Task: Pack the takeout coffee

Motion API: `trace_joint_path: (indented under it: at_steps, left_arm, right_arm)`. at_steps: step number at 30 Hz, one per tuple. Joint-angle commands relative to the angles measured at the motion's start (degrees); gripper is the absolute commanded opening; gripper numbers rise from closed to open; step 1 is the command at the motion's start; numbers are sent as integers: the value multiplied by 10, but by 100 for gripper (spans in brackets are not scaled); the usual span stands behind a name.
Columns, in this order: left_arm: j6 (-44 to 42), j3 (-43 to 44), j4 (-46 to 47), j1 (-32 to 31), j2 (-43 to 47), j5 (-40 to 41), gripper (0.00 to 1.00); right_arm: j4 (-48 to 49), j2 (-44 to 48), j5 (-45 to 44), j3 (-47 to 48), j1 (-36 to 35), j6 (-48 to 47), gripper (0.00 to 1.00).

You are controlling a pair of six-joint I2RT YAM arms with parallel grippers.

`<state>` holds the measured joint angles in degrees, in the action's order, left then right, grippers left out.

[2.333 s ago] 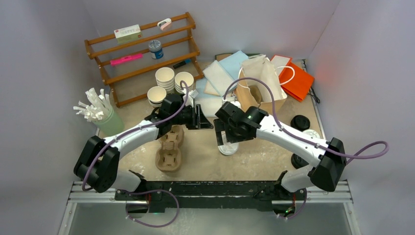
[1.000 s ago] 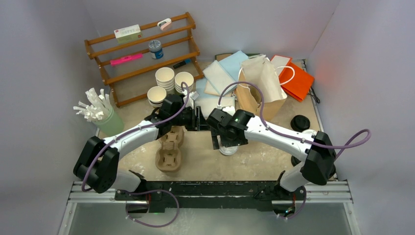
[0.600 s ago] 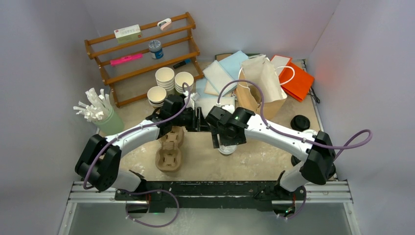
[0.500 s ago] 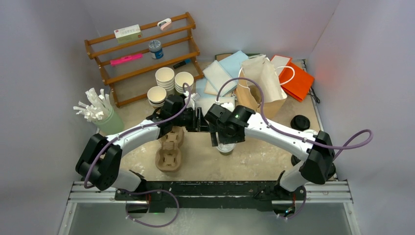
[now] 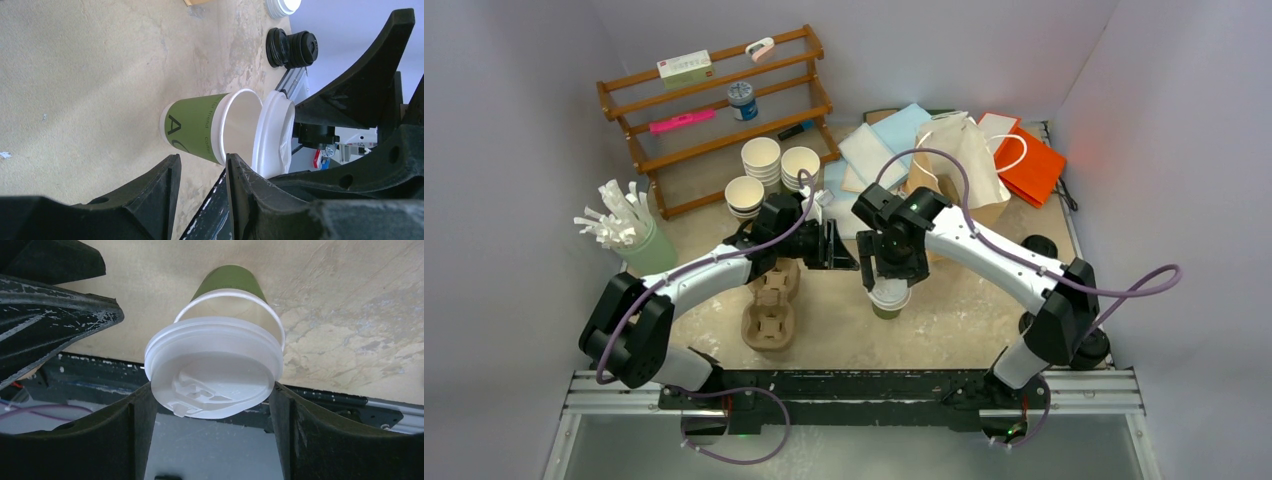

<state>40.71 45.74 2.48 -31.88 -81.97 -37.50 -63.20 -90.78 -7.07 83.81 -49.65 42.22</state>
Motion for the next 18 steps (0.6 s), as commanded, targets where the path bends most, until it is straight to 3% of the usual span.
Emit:
trace_joint_path:
  at_steps: [1, 18]
  left_arm:
    - [-8, 3, 18, 5, 16, -3, 41]
    - [6, -33, 25, 5, 46, -13, 39]
  right_arm:
    - [-97, -38, 57, 58, 18, -44, 77]
    - [-96, -85, 36, 70, 33, -109, 77]
